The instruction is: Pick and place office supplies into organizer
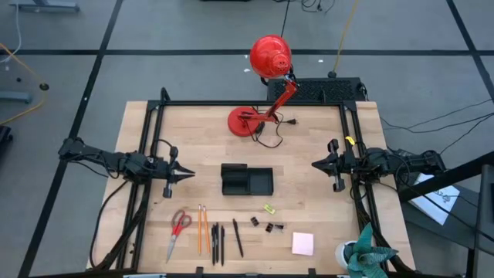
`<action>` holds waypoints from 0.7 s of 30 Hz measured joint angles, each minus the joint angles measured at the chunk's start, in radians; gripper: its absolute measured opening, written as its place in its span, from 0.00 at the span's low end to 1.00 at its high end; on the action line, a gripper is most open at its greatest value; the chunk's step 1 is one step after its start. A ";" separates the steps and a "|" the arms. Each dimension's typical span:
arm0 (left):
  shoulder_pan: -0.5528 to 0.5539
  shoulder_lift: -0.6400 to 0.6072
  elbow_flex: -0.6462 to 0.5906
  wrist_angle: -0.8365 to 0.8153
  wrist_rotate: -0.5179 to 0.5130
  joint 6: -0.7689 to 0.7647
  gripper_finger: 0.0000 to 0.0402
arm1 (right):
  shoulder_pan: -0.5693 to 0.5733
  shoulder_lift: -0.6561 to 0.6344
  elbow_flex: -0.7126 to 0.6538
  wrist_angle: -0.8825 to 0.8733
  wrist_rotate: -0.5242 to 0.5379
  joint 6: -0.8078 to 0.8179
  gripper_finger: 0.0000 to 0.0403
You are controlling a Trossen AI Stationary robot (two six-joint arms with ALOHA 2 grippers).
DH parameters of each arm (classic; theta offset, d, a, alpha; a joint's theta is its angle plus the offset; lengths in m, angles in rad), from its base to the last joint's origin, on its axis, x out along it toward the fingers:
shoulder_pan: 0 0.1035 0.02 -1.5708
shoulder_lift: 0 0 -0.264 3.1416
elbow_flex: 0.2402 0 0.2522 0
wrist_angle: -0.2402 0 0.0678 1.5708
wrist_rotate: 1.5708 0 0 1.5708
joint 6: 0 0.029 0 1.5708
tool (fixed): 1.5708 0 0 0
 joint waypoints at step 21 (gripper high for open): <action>0.001 0.000 0.001 0.070 -0.095 0.122 0.10 | 0.000 0.000 0.000 0.016 0.000 0.028 0.01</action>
